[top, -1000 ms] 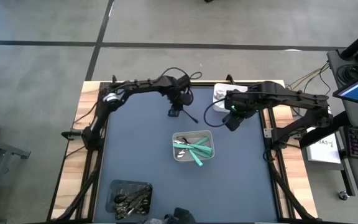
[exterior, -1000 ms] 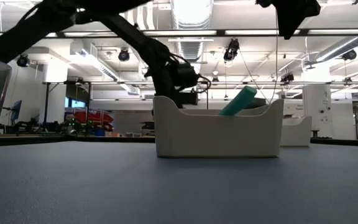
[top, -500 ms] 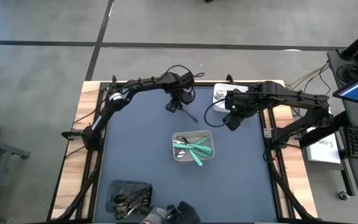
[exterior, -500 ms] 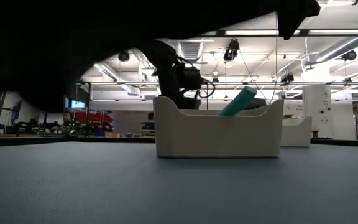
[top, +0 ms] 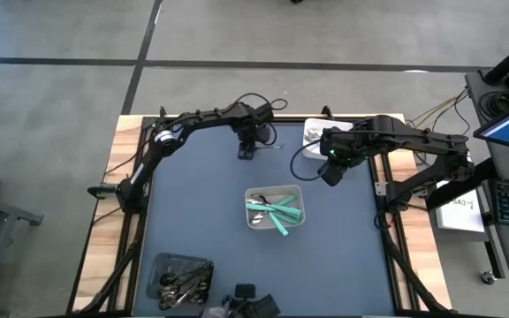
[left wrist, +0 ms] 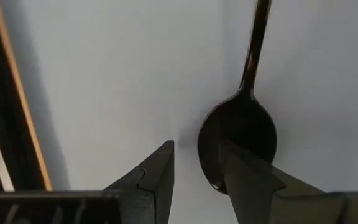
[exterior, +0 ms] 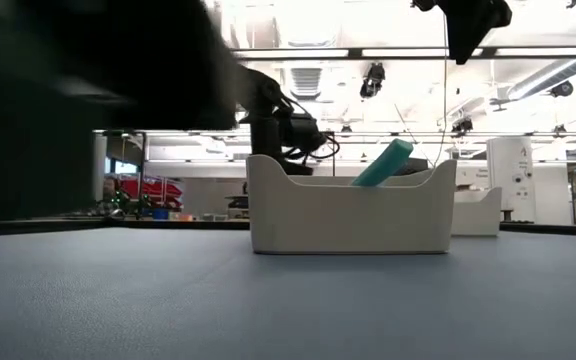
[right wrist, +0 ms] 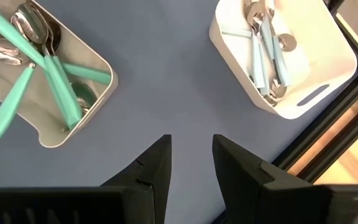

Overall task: Sort silverware by color (type)
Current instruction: Put the black spoon into the black bin

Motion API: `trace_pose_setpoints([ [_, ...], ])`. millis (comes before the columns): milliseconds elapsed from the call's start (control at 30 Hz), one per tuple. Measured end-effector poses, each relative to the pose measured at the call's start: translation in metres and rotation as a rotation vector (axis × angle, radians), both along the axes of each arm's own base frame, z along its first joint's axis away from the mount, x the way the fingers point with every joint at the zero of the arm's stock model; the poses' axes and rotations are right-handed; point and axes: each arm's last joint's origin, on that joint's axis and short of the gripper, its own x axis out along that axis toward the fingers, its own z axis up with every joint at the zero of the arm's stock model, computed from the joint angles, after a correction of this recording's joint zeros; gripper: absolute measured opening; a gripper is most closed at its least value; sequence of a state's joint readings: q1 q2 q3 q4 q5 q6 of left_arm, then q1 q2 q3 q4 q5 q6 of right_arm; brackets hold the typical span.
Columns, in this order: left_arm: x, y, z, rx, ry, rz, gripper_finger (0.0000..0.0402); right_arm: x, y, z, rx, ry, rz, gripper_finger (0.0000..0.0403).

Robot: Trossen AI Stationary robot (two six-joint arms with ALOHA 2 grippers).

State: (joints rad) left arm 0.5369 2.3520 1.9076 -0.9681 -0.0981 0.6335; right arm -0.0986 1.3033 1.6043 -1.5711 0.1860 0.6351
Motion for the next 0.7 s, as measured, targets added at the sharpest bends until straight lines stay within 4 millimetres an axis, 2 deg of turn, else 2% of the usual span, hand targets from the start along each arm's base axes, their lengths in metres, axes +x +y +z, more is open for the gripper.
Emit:
trace_pose_setpoints([
  [133,-0.004,-0.002,-0.001,-0.031,0.012,0.224,0.0116,0.0,0.0,0.0,-0.004,0.005,0.019,0.0109],
  [267,-0.011,-0.006,-0.002,-0.062,0.065,0.356,0.0116,0.0,0.0,0.0,-0.01,0.011,0.048,0.0109],
  [533,-0.022,-0.018,-0.003,-0.113,0.207,0.518,0.0115,0.0,0.0,0.0,-0.016,0.016,0.072,0.0109],
  [700,-0.033,-0.036,-0.006,-0.162,0.393,0.507,0.0113,0.0,0.0,0.0,-0.021,0.021,0.098,0.0109],
])
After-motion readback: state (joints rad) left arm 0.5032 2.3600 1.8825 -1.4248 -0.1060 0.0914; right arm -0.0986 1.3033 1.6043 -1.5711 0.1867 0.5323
